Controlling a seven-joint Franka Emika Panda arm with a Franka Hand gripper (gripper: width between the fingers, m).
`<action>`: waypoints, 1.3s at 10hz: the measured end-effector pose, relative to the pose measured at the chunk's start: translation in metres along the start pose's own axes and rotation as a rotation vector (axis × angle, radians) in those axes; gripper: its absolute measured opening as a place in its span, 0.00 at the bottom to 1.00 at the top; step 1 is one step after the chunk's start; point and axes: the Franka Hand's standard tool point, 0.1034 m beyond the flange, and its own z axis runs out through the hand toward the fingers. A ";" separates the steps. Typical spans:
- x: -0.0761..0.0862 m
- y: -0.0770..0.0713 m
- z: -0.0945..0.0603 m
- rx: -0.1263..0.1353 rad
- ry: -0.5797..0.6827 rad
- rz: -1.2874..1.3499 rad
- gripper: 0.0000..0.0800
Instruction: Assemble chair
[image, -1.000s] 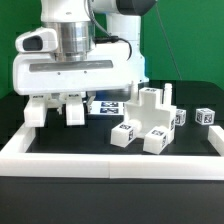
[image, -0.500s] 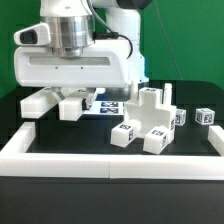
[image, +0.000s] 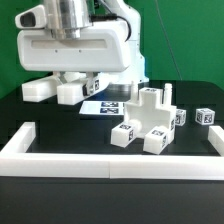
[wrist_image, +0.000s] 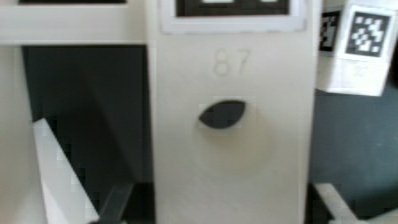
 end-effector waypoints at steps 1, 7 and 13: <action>-0.004 -0.005 -0.009 0.010 0.009 0.003 0.36; -0.010 -0.022 -0.020 0.021 0.018 0.037 0.36; -0.031 -0.093 -0.028 0.035 0.006 0.248 0.36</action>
Offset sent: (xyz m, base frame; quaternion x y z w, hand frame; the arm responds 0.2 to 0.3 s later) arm 0.0000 0.0000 0.0000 0.0000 0.0000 0.0000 1.0000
